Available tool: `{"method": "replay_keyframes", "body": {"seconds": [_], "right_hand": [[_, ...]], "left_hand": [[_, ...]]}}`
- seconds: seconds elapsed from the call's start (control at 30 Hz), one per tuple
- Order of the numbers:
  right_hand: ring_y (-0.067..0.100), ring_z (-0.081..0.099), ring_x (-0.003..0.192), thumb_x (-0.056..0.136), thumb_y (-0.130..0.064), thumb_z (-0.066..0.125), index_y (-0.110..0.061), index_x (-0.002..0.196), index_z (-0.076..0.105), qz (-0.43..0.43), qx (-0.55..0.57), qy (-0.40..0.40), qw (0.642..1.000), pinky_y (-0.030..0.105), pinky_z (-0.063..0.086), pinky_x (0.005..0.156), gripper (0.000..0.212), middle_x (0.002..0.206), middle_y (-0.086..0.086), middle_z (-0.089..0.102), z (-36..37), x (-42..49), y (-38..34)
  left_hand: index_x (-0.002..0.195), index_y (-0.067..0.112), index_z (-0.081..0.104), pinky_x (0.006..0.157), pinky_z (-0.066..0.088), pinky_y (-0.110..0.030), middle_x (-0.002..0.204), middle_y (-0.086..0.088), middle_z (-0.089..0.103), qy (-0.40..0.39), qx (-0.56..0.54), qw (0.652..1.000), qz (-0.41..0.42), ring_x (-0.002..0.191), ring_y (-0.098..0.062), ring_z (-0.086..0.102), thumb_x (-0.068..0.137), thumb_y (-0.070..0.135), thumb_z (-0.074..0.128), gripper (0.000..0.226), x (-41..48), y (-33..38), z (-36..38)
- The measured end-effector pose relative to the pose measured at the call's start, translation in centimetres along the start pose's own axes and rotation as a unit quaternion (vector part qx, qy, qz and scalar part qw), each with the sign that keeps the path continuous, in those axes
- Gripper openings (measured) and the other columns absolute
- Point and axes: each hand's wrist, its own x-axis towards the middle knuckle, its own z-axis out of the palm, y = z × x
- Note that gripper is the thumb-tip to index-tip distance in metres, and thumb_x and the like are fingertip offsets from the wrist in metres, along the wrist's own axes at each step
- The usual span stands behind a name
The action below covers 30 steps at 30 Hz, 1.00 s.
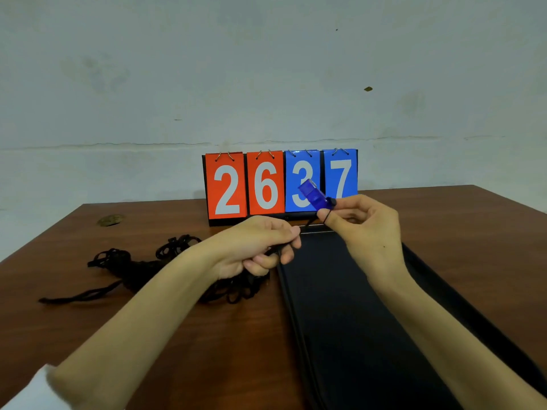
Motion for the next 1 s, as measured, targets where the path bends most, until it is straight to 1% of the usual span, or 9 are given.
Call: {"method": "replay_keyframes", "body": {"seconds": [0.13, 0.3, 0.37, 0.47, 0.6, 0.7, 0.8, 0.9, 1.0], "right_hand": [[0.000, 0.061, 0.080, 0.074, -0.022, 0.075, -0.019, 0.092, 0.061, -0.012, -0.073, 0.053, 0.996, 0.008, 0.047, 0.053, 0.023, 0.079, -0.013, 0.062, -0.7, 0.5, 0.3], [0.000, 0.061, 0.076, 0.075, -0.021, 0.075, -0.017, 0.095, 0.062, -0.011, -0.081, 0.097, 0.992, 0.010, 0.047, 0.057, 0.024, 0.079, -0.013, 0.062, -1.2, 1.1, 0.2], [0.001, 0.061, 0.075, 0.074, -0.020, 0.076, -0.018, 0.093, 0.062, -0.014, -0.069, 0.091, 0.993, 0.008, 0.047, 0.055, 0.023, 0.080, -0.013, 0.063, -1.2, 1.0, -0.1], [0.000, 0.061, 0.074, 0.074, -0.020, 0.075, -0.024, 0.087, 0.061, -0.031, -0.065, 0.035, 0.997, 0.007, 0.048, 0.058, 0.020, 0.081, -0.012, 0.064, -0.5, 0.3, -0.3], [-0.005, 0.059, 0.073, 0.071, -0.020, 0.076, -0.032, 0.079, 0.060, -0.052, -0.061, -0.036, 0.996, 0.007, 0.048, 0.064, 0.022, 0.076, -0.012, 0.064, 0.3, -0.6, -0.5], [-0.003, 0.061, 0.072, 0.071, -0.016, 0.076, -0.025, 0.083, 0.063, -0.044, -0.041, -0.083, 0.995, 0.009, 0.050, 0.068, 0.020, 0.079, -0.011, 0.066, 0.6, -0.8, -0.5], [-0.001, 0.064, 0.074, 0.072, -0.016, 0.075, -0.022, 0.086, 0.064, -0.030, -0.015, -0.102, 0.994, 0.010, 0.051, 0.068, 0.019, 0.079, -0.008, 0.069, 0.6, -0.7, -0.6], [-0.001, 0.065, 0.072, 0.073, -0.014, 0.074, -0.021, 0.086, 0.064, -0.019, 0.018, -0.100, 0.995, 0.008, 0.050, 0.065, 0.017, 0.077, -0.006, 0.069, 0.3, -0.5, -0.7], [-0.003, 0.062, 0.073, 0.074, -0.016, 0.073, -0.026, 0.083, 0.061, -0.018, 0.022, -0.064, 0.998, 0.008, 0.050, 0.064, 0.019, 0.078, -0.008, 0.066, 0.3, -0.4, -0.4]], "left_hand": [[0.101, 0.007, 0.051, 0.031, 0.022, -0.014, 0.062, -0.006, 0.059, -0.016, 0.122, 0.991, -0.043, 0.033, -0.006, 0.032, 0.096, 0.029, 0.047, 0.023, -0.7, 0.8, -0.7], [0.098, 0.014, 0.050, 0.034, 0.031, -0.017, 0.063, -0.004, 0.064, -0.053, 0.313, 0.938, -0.136, 0.035, -0.008, 0.043, 0.097, 0.022, 0.047, 0.009, -1.5, 0.7, -2.9], [0.106, 0.016, 0.053, 0.044, 0.042, -0.017, 0.079, -0.005, 0.066, -0.047, 0.345, 0.927, -0.140, 0.049, -0.008, 0.054, 0.094, 0.023, 0.053, 0.014, -1.4, 0.3, -3.1], [0.129, 0.023, 0.045, 0.077, 0.046, -0.017, 0.125, 0.001, 0.054, -0.002, 0.438, 0.897, -0.065, 0.093, -0.005, 0.056, 0.087, 0.030, 0.063, 0.046, -0.3, -0.5, -2.8], [0.133, 0.026, 0.043, 0.083, 0.037, -0.014, 0.138, 0.003, 0.047, 0.192, 0.253, 0.934, 0.162, 0.112, -0.002, 0.045, 0.087, 0.005, 0.058, 0.052, 1.0, -0.7, -0.1], [0.118, 0.029, 0.054, 0.088, 0.047, -0.019, 0.122, 0.005, 0.060, 0.181, 0.054, 0.952, 0.241, 0.106, -0.004, 0.059, 0.088, -0.005, 0.053, 0.045, 1.2, -0.8, 1.7], [0.104, 0.029, 0.058, 0.084, 0.050, -0.015, 0.104, 0.008, 0.066, 0.179, 0.019, 0.949, 0.260, 0.098, -0.002, 0.062, 0.094, 0.009, 0.050, 0.025, 1.1, -1.2, 2.5], [0.103, 0.019, 0.058, 0.063, 0.053, -0.022, 0.076, 0.000, 0.057, 0.138, -0.063, 0.960, 0.236, 0.064, -0.010, 0.060, 0.099, 0.013, 0.041, 0.019, 1.4, -1.6, 2.6], [0.101, 0.014, 0.054, 0.041, 0.031, -0.016, 0.064, 0.000, 0.044, 0.128, -0.034, 0.970, 0.205, 0.045, -0.005, 0.035, 0.100, 0.020, 0.039, 0.016, 1.3, -1.5, 2.5]]}}
